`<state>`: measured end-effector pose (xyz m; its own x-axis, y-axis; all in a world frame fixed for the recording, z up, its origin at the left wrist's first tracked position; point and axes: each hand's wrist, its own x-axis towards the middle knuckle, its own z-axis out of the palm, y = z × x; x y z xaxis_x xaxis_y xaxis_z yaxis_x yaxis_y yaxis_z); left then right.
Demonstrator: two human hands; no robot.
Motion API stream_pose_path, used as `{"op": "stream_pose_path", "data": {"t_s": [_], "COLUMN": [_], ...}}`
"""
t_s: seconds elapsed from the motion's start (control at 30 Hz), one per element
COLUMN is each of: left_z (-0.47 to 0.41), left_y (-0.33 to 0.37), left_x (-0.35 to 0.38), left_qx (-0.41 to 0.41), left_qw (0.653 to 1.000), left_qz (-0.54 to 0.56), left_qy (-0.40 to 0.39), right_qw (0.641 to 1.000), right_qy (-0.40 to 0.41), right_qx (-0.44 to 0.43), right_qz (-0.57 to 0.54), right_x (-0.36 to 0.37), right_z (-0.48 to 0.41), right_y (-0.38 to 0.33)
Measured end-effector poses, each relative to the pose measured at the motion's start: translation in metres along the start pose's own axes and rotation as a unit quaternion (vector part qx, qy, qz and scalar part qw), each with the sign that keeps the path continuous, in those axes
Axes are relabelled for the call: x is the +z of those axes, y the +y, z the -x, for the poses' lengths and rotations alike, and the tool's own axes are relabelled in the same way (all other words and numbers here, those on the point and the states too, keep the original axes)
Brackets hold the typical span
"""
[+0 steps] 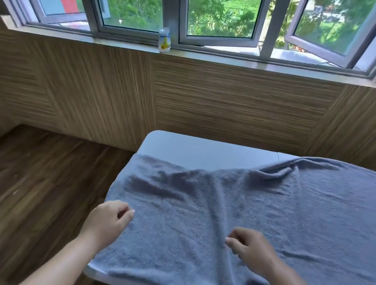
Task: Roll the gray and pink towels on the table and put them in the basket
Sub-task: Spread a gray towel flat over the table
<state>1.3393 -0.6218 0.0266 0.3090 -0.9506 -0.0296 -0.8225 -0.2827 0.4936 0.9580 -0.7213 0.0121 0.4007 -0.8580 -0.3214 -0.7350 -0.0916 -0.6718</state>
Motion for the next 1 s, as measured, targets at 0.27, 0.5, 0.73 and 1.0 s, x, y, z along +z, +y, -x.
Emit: {"op": "stream_pose_path", "data": {"t_s": [0.27,0.5,0.73,1.0], "left_z": [-0.113,-0.212,-0.255,-0.259], "left_y": [0.013,0.037,0.026,0.014], "left_x": [0.013,0.045,0.094,0.075], "left_qx": [0.048,0.103,0.051,0.005], "left_qw": [0.998,0.991,0.982,1.0], "left_qz": [-0.028,-0.016,-0.061,-0.007], "left_qy": [-0.041,-0.081,-0.17,-0.02], "right_qw": [0.995,0.98,0.98,0.953], "right_qy": [0.055,0.142,0.125,0.035], "right_qx": [0.081,0.134,0.143,0.151], "right_qz": [0.017,0.042,0.061,0.259], "right_x": [-0.041,-0.082,-0.103,-0.111], "right_z": [-0.057,-0.116,-0.189,-0.252], "right_y": [0.011,0.026,0.037,0.044]}}
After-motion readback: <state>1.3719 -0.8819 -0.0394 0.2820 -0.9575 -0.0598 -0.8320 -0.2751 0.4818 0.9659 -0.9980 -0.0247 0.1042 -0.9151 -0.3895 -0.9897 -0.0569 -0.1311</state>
